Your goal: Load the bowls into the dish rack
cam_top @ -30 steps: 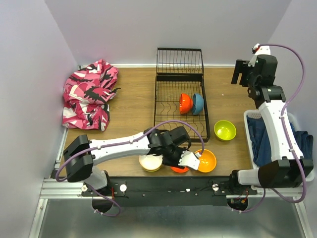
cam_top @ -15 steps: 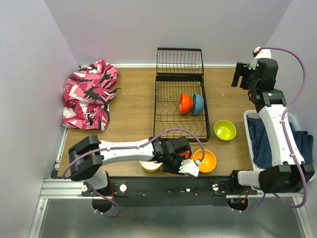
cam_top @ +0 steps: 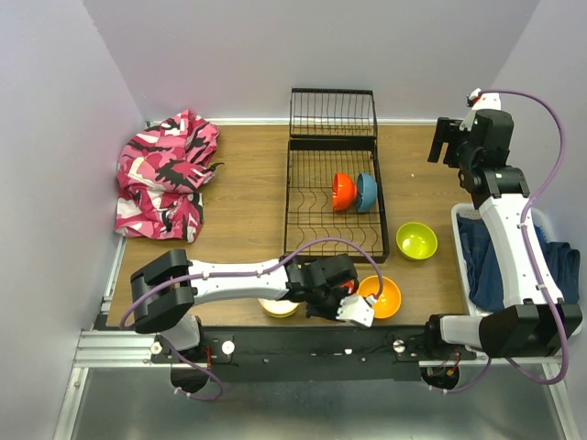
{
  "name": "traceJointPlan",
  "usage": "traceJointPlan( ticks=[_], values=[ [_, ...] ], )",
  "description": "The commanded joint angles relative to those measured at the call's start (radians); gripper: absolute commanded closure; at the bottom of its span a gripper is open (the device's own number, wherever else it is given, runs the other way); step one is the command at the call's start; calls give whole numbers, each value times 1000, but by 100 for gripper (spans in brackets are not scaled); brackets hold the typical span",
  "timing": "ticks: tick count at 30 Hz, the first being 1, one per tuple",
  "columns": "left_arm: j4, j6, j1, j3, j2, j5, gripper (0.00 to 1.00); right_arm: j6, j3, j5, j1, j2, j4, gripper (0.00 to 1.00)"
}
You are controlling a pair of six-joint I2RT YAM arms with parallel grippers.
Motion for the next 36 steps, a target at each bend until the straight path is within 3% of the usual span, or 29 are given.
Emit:
traceJointPlan(
  ticks=[1,11,15,21,26,27,29,30,31,33,34,36],
  values=[
    [-144,21,28,47,-74,-2,100,14,7,-7,-4,11,-6,10],
    [-385,78,149,335,-174,117,100,24,29,-47,-4,69,-22,11],
    [-339,11,273,434,-167,162,100,29,44,-59,-6,103,-29,11],
    [-151,-268,528,514,-71,308,100,52,91,-113,-4,193,-53,13],
    [188,-564,752,485,33,525,100,41,166,-111,-4,267,-94,13],
    [266,-701,775,463,46,558,100,40,168,-99,-4,273,-105,13],
    [573,-860,839,378,85,607,100,55,171,-62,-4,287,-125,13],
    [697,-1057,855,344,101,653,100,55,167,-55,-4,290,-139,13],
    [956,-1150,871,312,116,670,100,52,162,-48,-4,290,-142,13],
    [1252,-1375,901,230,187,701,100,23,156,-35,-4,287,-154,13],
    [1495,-1584,908,215,216,690,100,11,157,-27,-4,291,-160,13],
    [1717,-1773,918,193,320,667,100,-11,170,14,-4,310,-179,12]
  ],
)
